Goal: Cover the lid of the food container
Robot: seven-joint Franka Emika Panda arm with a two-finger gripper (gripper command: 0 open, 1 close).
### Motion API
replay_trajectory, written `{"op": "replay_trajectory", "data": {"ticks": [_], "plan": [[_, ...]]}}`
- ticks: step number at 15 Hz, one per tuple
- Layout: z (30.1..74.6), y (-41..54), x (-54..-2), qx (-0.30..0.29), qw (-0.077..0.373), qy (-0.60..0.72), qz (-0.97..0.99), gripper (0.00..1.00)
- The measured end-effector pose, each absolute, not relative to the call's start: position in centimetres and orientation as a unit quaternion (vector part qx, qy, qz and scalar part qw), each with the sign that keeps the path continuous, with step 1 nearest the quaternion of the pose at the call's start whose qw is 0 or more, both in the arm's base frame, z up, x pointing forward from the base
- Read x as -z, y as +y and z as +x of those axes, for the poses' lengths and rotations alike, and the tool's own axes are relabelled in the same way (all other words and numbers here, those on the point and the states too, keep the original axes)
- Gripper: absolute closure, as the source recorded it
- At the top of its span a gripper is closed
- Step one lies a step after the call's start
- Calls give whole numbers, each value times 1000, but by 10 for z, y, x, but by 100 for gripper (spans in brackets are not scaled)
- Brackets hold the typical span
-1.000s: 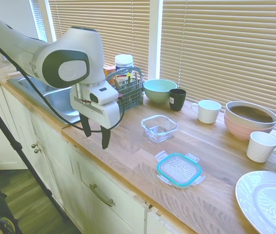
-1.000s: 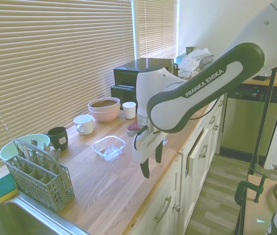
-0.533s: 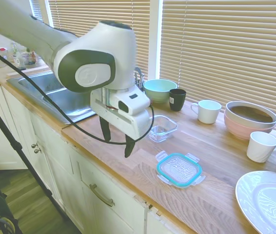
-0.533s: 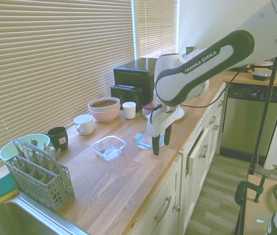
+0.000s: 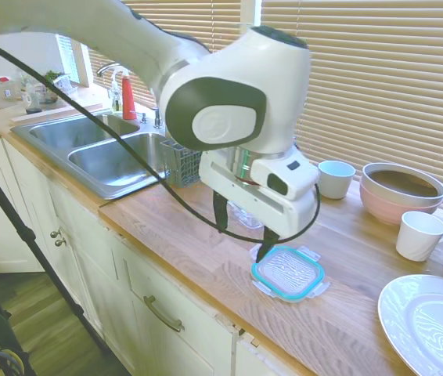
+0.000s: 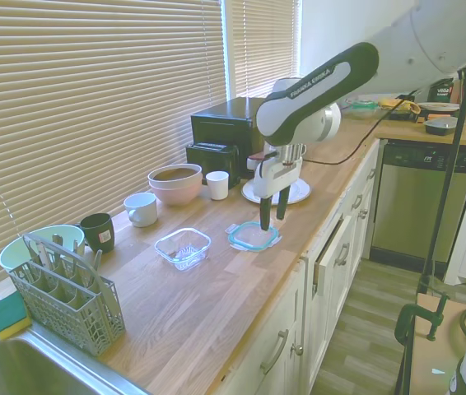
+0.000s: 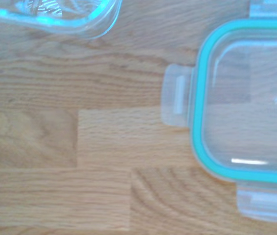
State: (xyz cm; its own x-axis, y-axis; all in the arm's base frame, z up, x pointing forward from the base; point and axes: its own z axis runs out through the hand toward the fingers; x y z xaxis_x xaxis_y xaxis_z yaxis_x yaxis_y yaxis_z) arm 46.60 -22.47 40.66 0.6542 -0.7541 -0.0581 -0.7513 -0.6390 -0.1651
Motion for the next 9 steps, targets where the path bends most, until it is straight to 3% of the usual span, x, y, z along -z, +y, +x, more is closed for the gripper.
{"op": "replay_trajectory", "data": {"ticks": [9], "plan": [[494,-339,-367,-14,161,390,-907,0]]}}
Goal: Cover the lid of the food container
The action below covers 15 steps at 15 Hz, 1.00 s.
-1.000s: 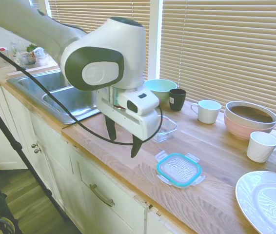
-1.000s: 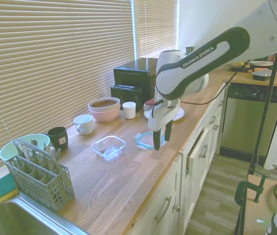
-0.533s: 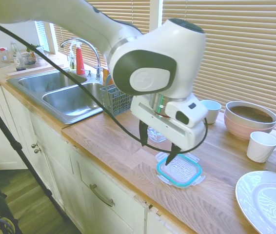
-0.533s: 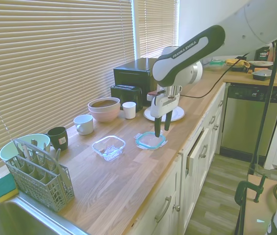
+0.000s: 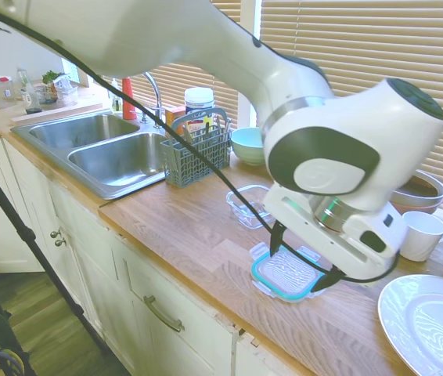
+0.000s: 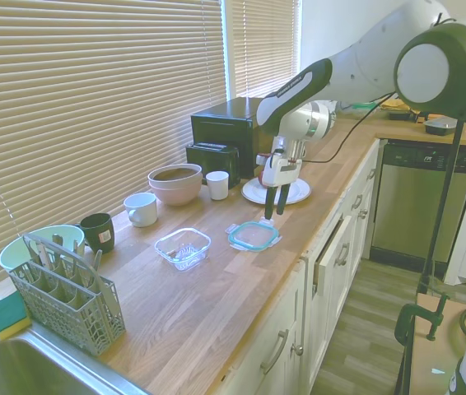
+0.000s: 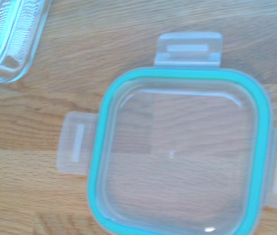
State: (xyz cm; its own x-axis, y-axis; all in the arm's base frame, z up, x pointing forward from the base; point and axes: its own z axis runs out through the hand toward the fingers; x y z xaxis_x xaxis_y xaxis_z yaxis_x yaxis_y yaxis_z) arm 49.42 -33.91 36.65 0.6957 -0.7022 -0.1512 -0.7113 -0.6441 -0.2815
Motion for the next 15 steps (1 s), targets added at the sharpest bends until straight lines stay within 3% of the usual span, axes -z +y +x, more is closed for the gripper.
{"op": "replay_trajectory", "data": {"ticks": [5,15], "plan": [[514,-374,-345,-22,190,378,-906,0],[542,-356,-326,-54,206,362,-908,0]]}}
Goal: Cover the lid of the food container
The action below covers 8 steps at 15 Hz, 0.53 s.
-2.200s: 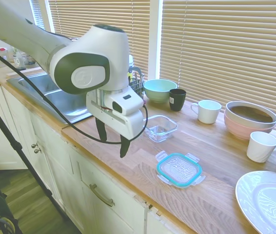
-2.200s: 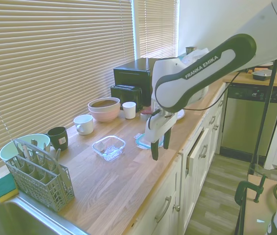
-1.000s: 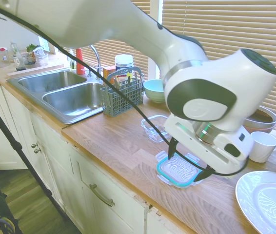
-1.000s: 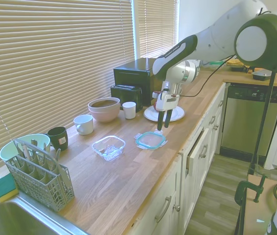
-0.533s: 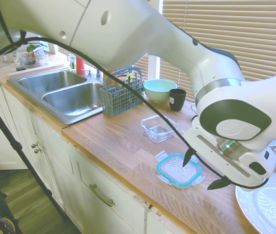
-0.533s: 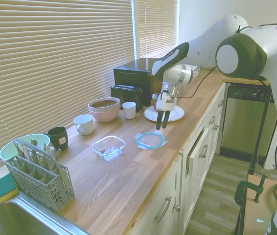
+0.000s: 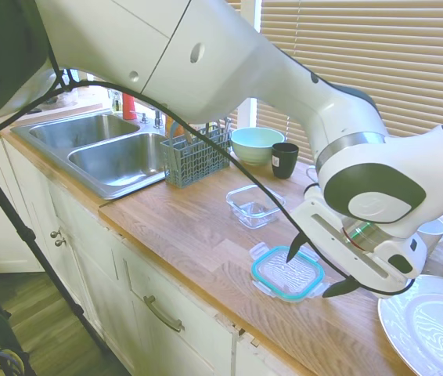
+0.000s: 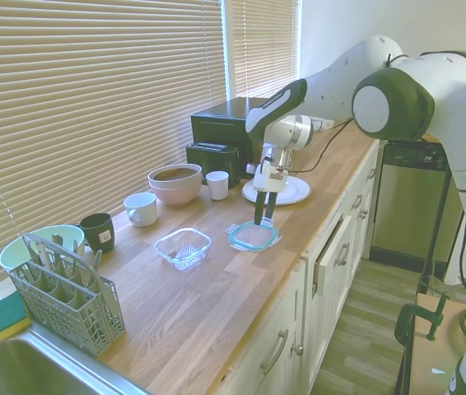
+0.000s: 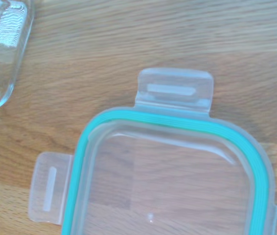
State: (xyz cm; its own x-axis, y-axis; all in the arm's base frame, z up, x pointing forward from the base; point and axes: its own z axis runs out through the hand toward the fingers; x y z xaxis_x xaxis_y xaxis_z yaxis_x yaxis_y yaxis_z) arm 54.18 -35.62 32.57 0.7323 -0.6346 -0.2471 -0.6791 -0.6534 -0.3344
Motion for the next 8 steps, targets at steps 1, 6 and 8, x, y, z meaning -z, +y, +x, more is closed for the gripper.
{"op": "replay_trajectory", "data": {"ticks": [1,6,8], "plan": [[541,-356,-324,-56,206,363,-907,0],[547,-344,-319,-62,212,371,-902,100],[547,-344,-319,-62,214,375,-900,100]]}}
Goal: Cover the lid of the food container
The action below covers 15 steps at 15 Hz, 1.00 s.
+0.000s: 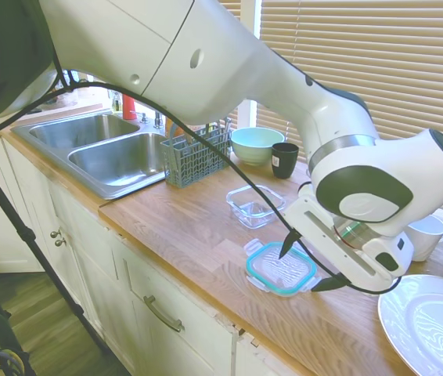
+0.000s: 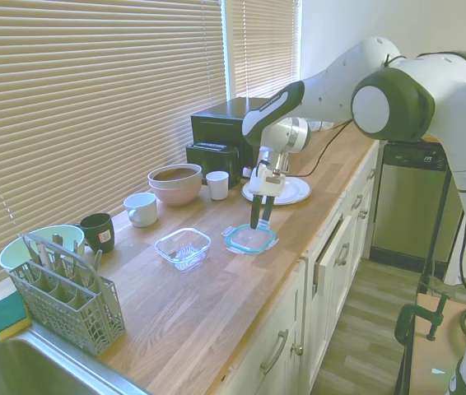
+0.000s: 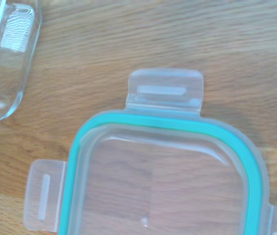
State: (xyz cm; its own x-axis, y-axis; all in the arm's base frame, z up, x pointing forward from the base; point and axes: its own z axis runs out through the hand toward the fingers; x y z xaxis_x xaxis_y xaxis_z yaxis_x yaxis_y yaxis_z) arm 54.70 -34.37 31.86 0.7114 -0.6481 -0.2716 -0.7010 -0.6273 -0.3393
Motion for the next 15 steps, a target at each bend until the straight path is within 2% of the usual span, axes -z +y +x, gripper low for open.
{"op": "replay_trajectory", "data": {"ticks": [15], "plan": [[541,-344,-306,-64,213,383,-896,100]]}}
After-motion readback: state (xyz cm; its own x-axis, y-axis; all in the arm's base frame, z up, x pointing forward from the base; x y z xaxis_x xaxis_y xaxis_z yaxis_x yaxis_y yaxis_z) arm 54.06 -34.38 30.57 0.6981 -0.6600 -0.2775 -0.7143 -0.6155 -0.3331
